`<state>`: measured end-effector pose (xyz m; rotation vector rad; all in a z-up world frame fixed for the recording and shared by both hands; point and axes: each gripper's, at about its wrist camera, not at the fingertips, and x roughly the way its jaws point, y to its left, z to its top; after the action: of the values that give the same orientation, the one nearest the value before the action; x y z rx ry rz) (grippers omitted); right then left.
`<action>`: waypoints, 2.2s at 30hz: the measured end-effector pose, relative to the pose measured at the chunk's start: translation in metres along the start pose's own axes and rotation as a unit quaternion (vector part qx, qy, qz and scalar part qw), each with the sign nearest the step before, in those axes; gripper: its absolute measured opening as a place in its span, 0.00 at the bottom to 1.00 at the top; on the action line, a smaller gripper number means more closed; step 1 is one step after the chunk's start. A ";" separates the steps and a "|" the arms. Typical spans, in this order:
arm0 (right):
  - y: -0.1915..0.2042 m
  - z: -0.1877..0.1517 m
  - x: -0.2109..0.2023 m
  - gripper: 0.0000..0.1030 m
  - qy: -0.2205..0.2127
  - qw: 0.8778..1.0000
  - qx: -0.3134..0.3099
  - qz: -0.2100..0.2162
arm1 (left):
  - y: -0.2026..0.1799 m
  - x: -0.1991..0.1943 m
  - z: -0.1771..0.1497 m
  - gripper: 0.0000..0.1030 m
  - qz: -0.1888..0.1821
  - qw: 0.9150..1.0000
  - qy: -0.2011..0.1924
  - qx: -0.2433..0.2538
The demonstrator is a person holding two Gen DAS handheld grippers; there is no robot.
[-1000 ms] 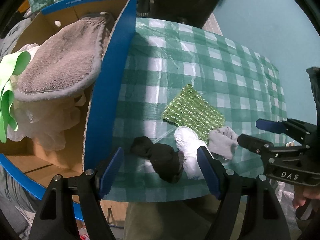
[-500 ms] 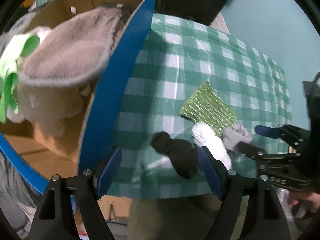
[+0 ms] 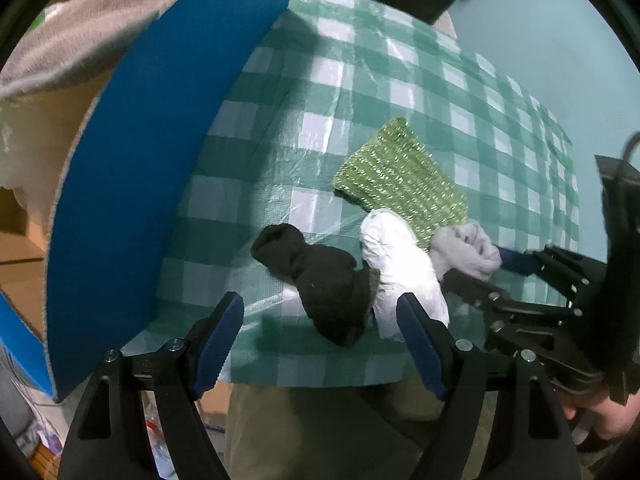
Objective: Organize soft objects
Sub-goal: 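Grasp the grey sock with the right tool while the left tool grasps the black sock, then lift the grey and black socks and carry them over the box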
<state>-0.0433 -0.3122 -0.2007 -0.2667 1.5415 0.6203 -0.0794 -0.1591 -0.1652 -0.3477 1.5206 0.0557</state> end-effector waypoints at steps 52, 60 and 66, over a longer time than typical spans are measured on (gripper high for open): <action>-0.030 -0.001 -0.089 0.20 -0.086 0.993 0.072 0.023 | -0.021 -0.039 0.011 0.44 0.026 0.995 -0.061 0.075; -0.007 0.015 -0.106 0.20 -0.104 0.993 0.057 0.026 | -0.019 -0.074 0.016 0.44 0.019 0.992 -0.096 0.083; 0.009 0.029 -0.119 0.20 -0.118 0.992 0.044 0.026 | -0.004 -0.093 0.019 0.44 0.009 0.992 -0.111 0.066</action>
<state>-0.0138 -0.3140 -0.0812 -0.0827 1.3462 0.6002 -0.0658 -0.1416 -0.0727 -0.2136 1.3006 0.0070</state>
